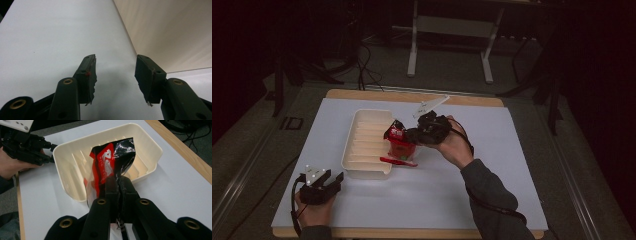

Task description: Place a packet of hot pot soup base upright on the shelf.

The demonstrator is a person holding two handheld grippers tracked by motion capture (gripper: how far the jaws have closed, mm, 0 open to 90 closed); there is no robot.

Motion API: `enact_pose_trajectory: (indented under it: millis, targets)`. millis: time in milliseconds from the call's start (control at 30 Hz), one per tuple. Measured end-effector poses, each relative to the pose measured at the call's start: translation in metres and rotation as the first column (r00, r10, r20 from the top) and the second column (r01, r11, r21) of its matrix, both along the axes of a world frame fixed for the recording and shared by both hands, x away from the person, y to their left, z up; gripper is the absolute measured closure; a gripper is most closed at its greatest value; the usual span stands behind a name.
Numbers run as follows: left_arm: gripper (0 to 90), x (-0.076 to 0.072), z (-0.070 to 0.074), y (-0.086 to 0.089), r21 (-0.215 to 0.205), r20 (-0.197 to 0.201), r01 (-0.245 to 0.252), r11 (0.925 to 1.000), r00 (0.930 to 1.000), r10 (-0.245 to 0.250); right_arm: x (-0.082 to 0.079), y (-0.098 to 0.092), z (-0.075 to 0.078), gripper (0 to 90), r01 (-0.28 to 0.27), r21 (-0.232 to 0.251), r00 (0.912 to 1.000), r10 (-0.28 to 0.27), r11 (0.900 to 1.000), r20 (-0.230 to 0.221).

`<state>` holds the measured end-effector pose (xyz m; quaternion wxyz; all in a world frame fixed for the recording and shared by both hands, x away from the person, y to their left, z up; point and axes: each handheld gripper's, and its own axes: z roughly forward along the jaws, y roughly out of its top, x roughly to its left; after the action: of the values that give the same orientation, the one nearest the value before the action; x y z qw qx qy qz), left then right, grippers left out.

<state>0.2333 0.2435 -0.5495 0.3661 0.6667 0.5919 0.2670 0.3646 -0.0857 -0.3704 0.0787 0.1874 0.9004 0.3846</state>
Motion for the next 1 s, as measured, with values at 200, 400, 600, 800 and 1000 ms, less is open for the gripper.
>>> enact_pose_trajectory:
  millis: [200, 400, 600, 800, 1000]
  targets:
    - [51.1, 0.0, 0.0, 0.0, -0.001, -0.001, 0.0, 1.0, 1.0, 0.0, 0.0, 0.007, 0.001, 87.2, -0.005, 0.006, 1.0, 0.005, 1.0, -0.004]
    - [51.1, 0.0, 0.0, 0.0, -0.001, -0.001, 0.0, 1.0, 1.0, 0.0, 0.001, 0.014, 0.001, 87.2, -0.014, 0.002, 0.9999, 0.014, 1.0, -0.002]
    - [51.1, 0.0, 0.0, 0.0, -0.002, -0.001, 0.0, 1.0, 1.0, 0.0, 0.001, 0.022, 0.0, 87.1, -0.022, 0.007, 0.9997, 0.022, 1.0, -0.006]
    - [51.1, 0.0, 0.0, 0.0, -0.005, 0.0, -0.002, 1.0, 1.0, 0.002, 0.001, 0.03, -0.001, 87.1, -0.027, 0.009, 0.9996, 0.027, 1.0, -0.009]
    - [51.1, 0.0, 0.0, 0.001, -0.006, 0.002, -0.003, 1.0, 1.0, 0.003, 0.0, 0.037, -0.001, 87.1, -0.035, 0.011, 0.9993, 0.035, 0.999, -0.012]
